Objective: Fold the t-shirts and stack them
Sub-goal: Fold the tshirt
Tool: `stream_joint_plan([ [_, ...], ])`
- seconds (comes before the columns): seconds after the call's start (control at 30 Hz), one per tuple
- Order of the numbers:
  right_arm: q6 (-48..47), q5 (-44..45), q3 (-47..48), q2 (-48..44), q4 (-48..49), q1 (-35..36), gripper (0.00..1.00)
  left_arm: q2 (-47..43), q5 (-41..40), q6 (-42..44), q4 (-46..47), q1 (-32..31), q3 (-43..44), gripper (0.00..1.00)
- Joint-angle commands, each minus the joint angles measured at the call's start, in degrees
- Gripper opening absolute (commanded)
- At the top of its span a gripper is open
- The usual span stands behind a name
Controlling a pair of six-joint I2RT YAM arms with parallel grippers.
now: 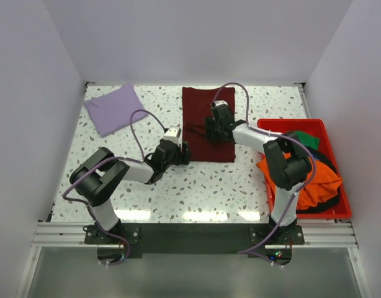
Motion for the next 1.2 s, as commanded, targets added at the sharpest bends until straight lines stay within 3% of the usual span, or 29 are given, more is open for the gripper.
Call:
stream_joint_plan([
  [0.0, -1.59, 0.94, 4.88, 2.42, -1.42, -0.17, 0.66, 1.07, -1.28, -0.38, 1.25, -0.74, 1.28, 0.73],
  [0.37, -4.84, 12.63, 21.76, 10.34, -8.10, -1.13, 0.67, -0.33, -2.07, -1.17, 0.81, -1.71, -1.44, 0.72],
  [0.5, -5.28, 14.66, 24.06, 8.68, -9.25, -1.84, 0.67, -2.18, -3.64, -1.17, 0.02, -1.71, -2.94, 0.72],
  [0.7, -4.49, 9.40, 13.80, -2.47, -4.68, -1.84, 0.67, -4.21, -4.44, -0.91, -0.51, -1.71, -3.73, 0.72],
  [0.9, -1.07, -3.08, 1.23, -10.47, -0.82, -1.58, 0.67, -4.73, -4.18, -1.17, -0.25, -1.80, -3.56, 0.73],
  [1.17, -0.10, -7.75, -1.44, -7.33, 0.16, 0.62, 0.67, -2.19, -2.78, -1.34, 1.25, -1.71, -1.97, 0.73],
])
